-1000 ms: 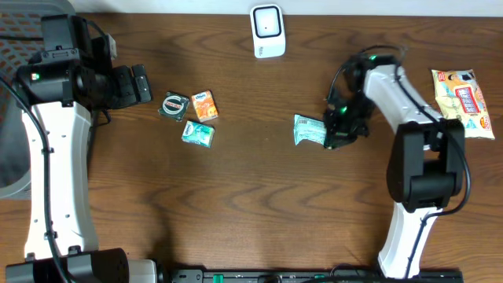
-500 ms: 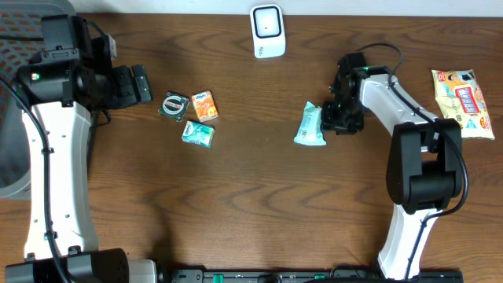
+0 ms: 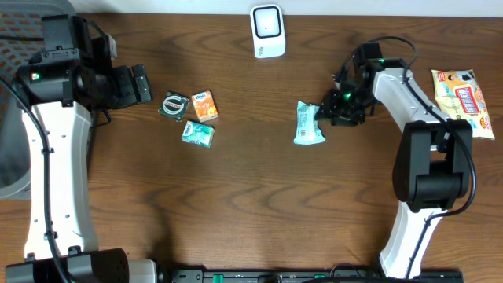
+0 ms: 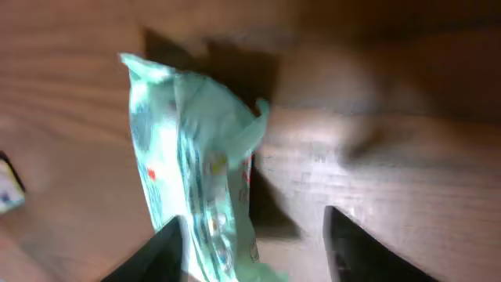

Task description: Scan the item barcode

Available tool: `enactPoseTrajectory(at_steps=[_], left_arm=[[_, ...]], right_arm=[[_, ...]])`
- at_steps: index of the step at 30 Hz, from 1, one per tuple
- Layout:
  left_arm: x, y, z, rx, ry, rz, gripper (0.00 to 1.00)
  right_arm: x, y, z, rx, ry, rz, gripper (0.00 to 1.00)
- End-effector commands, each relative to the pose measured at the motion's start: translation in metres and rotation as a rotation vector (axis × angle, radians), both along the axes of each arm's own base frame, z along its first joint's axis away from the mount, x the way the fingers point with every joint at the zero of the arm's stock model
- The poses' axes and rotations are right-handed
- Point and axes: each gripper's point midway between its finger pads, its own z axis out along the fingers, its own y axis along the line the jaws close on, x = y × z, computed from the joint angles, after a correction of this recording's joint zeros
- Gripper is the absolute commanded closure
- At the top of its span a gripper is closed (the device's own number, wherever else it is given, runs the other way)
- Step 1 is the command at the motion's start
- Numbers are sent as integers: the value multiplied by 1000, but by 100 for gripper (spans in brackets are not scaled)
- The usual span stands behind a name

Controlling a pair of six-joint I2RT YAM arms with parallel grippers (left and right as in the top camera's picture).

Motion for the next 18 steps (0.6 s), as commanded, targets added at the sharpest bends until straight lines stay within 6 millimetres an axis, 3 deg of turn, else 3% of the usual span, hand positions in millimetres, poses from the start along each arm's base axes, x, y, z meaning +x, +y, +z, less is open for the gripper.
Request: enactPoseTrajectory(at_steps=[1, 7, 11, 17, 18], left_arm=[[0, 1, -2, -3, 7, 9, 2], [0, 1, -2, -3, 7, 9, 2], [0, 1, -2, -3, 7, 10, 2], [0, 1, -2, -3, 7, 9, 2], [0, 1, -2, -3, 7, 9, 2]], right_arm=[[16, 8, 5, 35, -66, 13, 35], [22, 24, -1, -12, -81, -13, 35], [18, 33, -18, -5, -83, -32, 45], [9, 32, -43, -1, -90, -46, 49], [5, 32, -49, -3, -84, -44, 57]])
